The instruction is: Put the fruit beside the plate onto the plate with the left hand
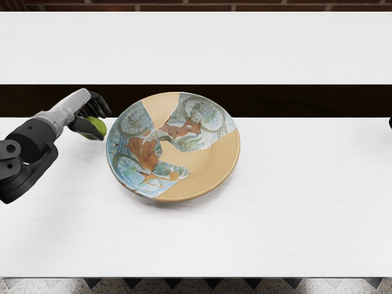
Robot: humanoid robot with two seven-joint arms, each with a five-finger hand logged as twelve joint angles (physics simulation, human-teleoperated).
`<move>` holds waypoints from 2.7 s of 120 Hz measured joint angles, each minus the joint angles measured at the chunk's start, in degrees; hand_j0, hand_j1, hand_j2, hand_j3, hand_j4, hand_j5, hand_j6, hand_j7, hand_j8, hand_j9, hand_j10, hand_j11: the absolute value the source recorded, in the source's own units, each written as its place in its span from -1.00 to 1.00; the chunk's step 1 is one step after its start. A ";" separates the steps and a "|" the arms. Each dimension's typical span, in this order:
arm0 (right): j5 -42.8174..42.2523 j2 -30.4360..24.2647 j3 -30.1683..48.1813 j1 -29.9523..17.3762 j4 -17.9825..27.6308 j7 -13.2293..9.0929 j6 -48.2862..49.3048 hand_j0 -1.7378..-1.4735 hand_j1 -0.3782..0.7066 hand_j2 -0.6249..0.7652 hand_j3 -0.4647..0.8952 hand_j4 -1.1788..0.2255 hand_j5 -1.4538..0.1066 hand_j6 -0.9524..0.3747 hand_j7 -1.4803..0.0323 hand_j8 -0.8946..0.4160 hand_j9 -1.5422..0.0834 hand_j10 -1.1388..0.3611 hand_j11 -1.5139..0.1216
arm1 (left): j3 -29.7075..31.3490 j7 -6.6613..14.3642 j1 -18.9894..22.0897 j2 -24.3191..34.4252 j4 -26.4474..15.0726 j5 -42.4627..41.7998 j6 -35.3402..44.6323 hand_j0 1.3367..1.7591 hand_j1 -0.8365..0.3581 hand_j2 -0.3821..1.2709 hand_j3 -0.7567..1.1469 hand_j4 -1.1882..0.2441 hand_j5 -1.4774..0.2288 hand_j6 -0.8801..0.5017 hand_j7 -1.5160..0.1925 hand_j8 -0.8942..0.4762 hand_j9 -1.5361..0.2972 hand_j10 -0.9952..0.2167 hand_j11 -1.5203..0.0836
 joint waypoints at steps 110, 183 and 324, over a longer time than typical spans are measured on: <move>0.00 0.00 0.00 0.02 0.00 0.01 -0.01 -0.40 -0.91 -0.11 -0.32 0.66 0.84 0.41 0.93 0.34 0.87 0.50 0.83 | -0.01 1.47 -4.08 -1.46 -4.19 -2.91 -3.54 0.52 -0.13 0.03 -0.20 -0.26 -0.27 -0.68 -0.23 -0.49 -0.26 -0.30 -0.18; 0.00 0.00 0.00 0.03 0.00 0.02 0.01 -0.40 -0.91 -0.11 -0.32 0.66 0.84 0.41 0.93 0.34 0.87 0.50 0.83 | -0.01 1.48 -4.44 -5.60 -4.82 -4.03 -3.83 0.52 -0.12 0.03 -0.20 -0.25 -0.28 -0.67 -0.23 -0.50 -0.26 -0.32 -0.18; 0.00 0.00 0.00 0.01 -0.01 0.02 0.01 -0.40 -0.91 -0.11 -0.32 0.66 0.84 0.41 0.93 0.34 0.87 0.50 0.83 | -13.33 0.67 -6.11 31.03 -3.35 -56.02 -65.22 0.52 0.71 -0.50 -0.20 0.46 0.52 0.07 0.56 0.10 0.48 0.41 0.67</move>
